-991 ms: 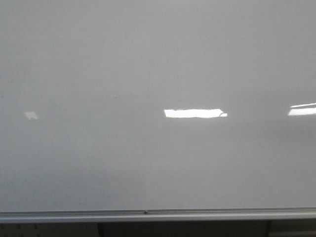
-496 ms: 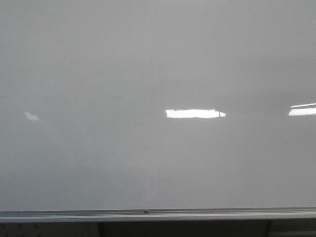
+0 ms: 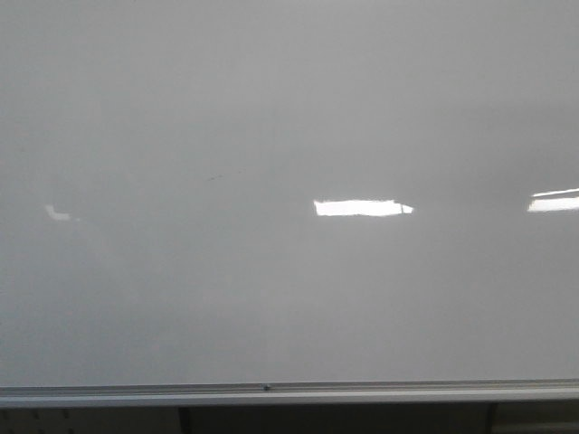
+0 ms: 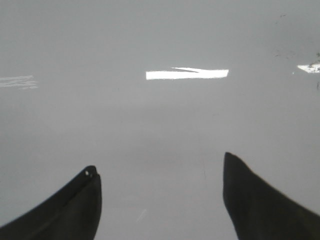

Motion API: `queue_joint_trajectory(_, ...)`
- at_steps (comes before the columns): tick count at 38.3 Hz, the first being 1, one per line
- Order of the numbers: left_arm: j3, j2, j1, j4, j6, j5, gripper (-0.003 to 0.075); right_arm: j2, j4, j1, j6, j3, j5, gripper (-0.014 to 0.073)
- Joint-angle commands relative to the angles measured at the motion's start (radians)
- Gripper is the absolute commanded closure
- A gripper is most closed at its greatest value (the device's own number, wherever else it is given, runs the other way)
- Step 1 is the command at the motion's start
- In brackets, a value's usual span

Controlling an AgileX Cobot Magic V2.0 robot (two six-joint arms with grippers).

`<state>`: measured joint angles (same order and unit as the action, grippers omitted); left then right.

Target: Write number 0 on whiteboard

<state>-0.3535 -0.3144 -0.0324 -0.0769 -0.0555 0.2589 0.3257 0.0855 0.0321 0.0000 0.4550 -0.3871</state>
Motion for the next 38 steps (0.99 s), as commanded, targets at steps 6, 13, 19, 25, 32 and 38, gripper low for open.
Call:
queue_joint_trajectory(6,-0.098,-0.173,-0.008,0.001,-0.009,-0.106,0.0084,0.016,-0.010,0.007,0.000,0.036,0.088,0.0053)
queue_joint_trajectory(13,-0.188,-0.435,0.027,0.003,-0.009,-0.220,0.0092,0.016,-0.010,0.007,0.000,0.034,0.085,0.0053)
queue_joint_trajectory(19,-0.249,-0.614,0.116,0.005,-0.009,-0.280,0.0092,0.016,-0.010,0.006,0.000,0.034,0.084,0.0053)
queue_joint_trajectory(25,-0.303,-0.760,0.163,0.005,-0.009,-0.296,0.0092,0.016,-0.010,0.006,0.000,0.034,0.084,0.0053)
queue_joint_trajectory(32,-0.367,-0.923,0.166,-0.030,-0.009,-0.305,0.0092,0.016,-0.010,0.006,0.000,0.034,0.084,0.0053)
queue_joint_trajectory(38,-0.429,-1.046,0.166,-0.046,-0.009,-0.326,0.0092,0.016,-0.010,0.006,0.000,0.034,0.083,0.0053)
